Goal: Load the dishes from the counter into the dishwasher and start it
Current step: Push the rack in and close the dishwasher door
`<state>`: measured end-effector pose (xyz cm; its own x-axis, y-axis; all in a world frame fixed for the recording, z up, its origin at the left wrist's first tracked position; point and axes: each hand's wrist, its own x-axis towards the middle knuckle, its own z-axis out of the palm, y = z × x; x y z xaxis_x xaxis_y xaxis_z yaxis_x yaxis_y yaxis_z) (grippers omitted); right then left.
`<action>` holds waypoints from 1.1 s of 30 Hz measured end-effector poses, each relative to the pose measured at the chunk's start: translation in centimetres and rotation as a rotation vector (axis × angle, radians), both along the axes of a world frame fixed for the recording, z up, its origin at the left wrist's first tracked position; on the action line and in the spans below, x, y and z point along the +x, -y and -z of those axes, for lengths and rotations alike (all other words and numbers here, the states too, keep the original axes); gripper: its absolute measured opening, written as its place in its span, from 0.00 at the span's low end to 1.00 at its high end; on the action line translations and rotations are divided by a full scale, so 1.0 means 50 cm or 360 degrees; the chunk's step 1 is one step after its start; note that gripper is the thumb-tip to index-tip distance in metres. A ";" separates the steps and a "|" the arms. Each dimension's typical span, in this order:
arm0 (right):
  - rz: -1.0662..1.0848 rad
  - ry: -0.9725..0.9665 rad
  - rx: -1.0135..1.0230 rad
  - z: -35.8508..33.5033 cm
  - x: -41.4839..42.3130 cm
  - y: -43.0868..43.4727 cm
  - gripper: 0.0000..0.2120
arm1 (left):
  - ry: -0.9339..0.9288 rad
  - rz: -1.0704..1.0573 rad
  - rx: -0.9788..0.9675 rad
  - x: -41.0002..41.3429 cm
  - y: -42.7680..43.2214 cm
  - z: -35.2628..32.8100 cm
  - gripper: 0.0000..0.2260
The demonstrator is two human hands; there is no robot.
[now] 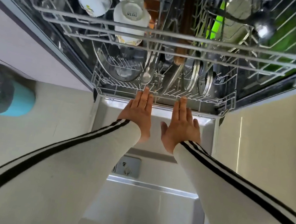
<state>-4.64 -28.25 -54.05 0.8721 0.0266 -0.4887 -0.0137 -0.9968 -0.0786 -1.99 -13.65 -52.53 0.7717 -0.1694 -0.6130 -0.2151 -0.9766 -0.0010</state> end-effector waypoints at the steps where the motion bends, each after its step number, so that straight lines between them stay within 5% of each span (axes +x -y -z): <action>1: 0.0001 0.0014 -0.0004 0.000 0.012 0.001 0.37 | 0.0006 -0.0002 0.0000 0.012 0.001 -0.001 0.46; 17: -0.0090 0.0188 -0.0043 0.022 0.082 0.027 0.39 | 0.0212 0.0023 0.0002 0.070 -0.002 0.013 0.45; 33: -0.0477 0.0124 -0.0125 -0.072 -0.124 0.066 0.32 | 0.0359 0.0210 -0.0131 -0.232 -0.105 -0.020 0.44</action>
